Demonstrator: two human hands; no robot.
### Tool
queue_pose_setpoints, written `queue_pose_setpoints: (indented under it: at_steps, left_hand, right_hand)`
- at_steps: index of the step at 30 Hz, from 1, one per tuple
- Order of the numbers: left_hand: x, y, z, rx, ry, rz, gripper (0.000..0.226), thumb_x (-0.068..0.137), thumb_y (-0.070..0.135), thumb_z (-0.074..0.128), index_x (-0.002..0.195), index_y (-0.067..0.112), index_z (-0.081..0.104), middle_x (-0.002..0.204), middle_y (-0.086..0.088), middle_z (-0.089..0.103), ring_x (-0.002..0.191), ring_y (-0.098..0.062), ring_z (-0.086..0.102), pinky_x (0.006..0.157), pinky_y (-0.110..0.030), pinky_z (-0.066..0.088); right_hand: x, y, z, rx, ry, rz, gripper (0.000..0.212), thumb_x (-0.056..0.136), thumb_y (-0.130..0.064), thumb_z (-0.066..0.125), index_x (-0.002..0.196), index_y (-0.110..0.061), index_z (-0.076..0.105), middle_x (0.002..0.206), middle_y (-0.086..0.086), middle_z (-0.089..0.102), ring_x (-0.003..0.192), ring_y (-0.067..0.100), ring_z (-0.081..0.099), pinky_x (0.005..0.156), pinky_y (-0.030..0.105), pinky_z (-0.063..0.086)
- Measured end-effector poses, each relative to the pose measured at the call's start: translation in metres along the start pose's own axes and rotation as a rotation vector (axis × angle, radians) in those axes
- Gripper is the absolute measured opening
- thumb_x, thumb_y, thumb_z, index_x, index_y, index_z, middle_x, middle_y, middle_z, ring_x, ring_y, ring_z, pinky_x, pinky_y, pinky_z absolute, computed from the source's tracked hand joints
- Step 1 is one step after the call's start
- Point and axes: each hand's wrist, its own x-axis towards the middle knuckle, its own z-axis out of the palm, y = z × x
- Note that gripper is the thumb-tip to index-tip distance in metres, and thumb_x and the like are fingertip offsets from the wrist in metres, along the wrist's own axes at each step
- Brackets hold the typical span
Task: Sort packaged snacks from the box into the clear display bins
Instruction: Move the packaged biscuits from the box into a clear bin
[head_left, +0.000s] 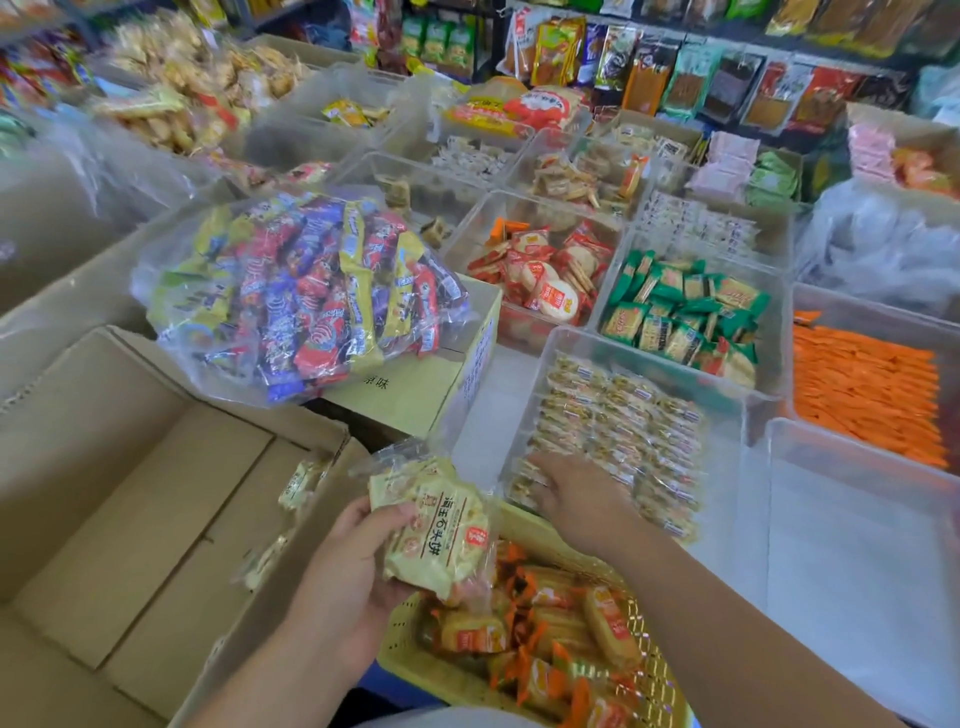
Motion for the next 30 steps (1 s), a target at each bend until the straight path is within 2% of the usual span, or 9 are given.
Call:
queue_pose_setpoints:
  at_steps: [4,7,10,15,17,19,22,26,30]
  left_hand:
    - [-0.005,0.0,-0.001,-0.008,-0.008,-0.029,0.051,0.077,0.017,0.076,0.125,0.008,0.062,0.114,-0.017,0.076,0.094,-0.032,0.076,0.085,-0.051,0.055]
    - [-0.005,-0.001,0.001,-0.019,0.013,-0.036,0.052,0.073,0.019,0.075,0.121,0.006,0.061,0.112,-0.019,0.076,0.088,-0.03,0.076,0.077,-0.046,0.056]
    - [-0.003,-0.003,0.003,-0.035,0.033,-0.063,0.051,0.069,0.021,0.075,0.116,0.005,0.062,0.111,-0.022,0.076,0.083,-0.03,0.077,0.071,-0.043,0.058]
    - [-0.003,-0.01,0.014,-0.004,-0.017,-0.142,0.064,0.068,0.019,0.078,0.128,0.004,0.06,0.109,-0.02,0.077,0.088,-0.035,0.078,0.063,-0.043,0.062]
    - [-0.005,-0.013,0.021,0.075,-0.059,-0.148,0.067,0.063,0.02,0.082,0.125,0.006,0.061,0.104,-0.019,0.078,0.083,-0.034,0.077,0.065,-0.046,0.062]
    - [-0.008,-0.017,0.026,0.122,-0.092,-0.154,0.068,0.063,0.023,0.086,0.125,0.008,0.064,0.107,-0.018,0.077,0.088,-0.035,0.077,0.082,-0.055,0.062]
    - [-0.009,-0.019,0.03,0.082,-0.135,-0.178,0.053,0.081,0.043,0.078,0.125,0.014,0.073,0.121,-0.018,0.074,0.107,-0.039,0.073,0.093,-0.058,0.058]
    - [-0.008,-0.019,0.032,0.0,-0.015,-0.171,0.041,0.101,0.04,0.056,0.123,0.01,0.073,0.115,-0.02,0.076,0.098,-0.04,0.076,0.061,-0.043,0.063]
    - [-0.012,-0.017,0.027,0.058,0.063,-0.066,0.025,0.103,0.022,0.057,0.12,0.007,0.066,0.105,-0.021,0.078,0.09,-0.04,0.077,0.055,-0.04,0.062]
  right_hand:
    - [-0.001,-0.002,-0.001,-0.051,-0.046,-0.02,0.062,0.104,-0.055,0.038,0.158,-0.027,0.03,0.153,0.007,0.046,0.139,0.028,0.041,0.113,0.043,0.036]
    - [-0.015,-0.006,-0.008,-0.1,0.026,-0.054,0.067,0.101,-0.061,0.035,0.16,-0.029,0.024,0.158,0.001,0.039,0.148,0.025,0.028,0.119,0.048,0.027]
    - [-0.044,-0.011,-0.014,-0.067,0.183,-0.161,0.061,0.102,-0.051,0.045,0.158,-0.036,0.024,0.159,-0.006,0.034,0.15,0.019,0.02,0.122,0.048,0.023]
    - [-0.096,-0.031,-0.007,-0.018,0.329,-0.493,0.081,0.088,-0.037,0.071,0.154,-0.046,0.025,0.162,-0.004,0.027,0.146,0.022,0.032,0.112,0.041,0.037]
    - [-0.105,-0.035,-0.008,-0.054,0.411,-0.606,0.071,0.085,-0.026,0.064,0.15,-0.041,0.039,0.162,0.001,0.03,0.147,0.027,0.034,0.108,0.047,0.043]
    - [-0.111,-0.035,-0.011,-0.074,0.462,-0.682,0.061,0.084,-0.02,0.054,0.143,-0.035,0.055,0.158,0.003,0.04,0.147,0.031,0.035,0.106,0.055,0.046]
    - [-0.117,-0.031,-0.017,-0.016,0.55,-0.741,0.037,0.102,-0.025,0.048,0.137,-0.025,0.063,0.149,0.0,0.052,0.146,0.029,0.039,0.106,0.052,0.047]
    - [-0.116,-0.019,-0.03,0.145,0.682,-0.665,0.036,0.098,-0.029,0.059,0.133,-0.019,0.057,0.133,-0.002,0.064,0.132,0.017,0.053,0.108,0.033,0.045]
    - [-0.09,-0.001,-0.05,0.161,0.739,-0.328,0.035,0.096,-0.022,0.068,0.13,-0.019,0.064,0.109,0.0,0.069,0.096,0.019,0.065,0.079,0.031,0.052]
